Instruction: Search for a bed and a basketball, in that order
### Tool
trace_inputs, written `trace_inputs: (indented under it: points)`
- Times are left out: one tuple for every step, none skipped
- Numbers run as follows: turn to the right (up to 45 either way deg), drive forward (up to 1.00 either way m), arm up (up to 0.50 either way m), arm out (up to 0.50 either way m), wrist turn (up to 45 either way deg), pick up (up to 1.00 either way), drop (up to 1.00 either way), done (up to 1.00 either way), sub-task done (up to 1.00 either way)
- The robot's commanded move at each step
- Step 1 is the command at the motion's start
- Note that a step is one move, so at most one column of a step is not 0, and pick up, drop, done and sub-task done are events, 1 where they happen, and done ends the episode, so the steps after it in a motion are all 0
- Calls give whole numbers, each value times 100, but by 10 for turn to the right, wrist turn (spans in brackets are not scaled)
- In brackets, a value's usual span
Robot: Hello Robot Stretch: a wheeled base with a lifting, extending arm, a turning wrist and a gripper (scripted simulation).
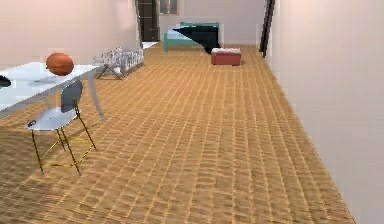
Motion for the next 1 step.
trace_inputs:
  points:
    - [0,100,0,0,0,0,0,0,0]
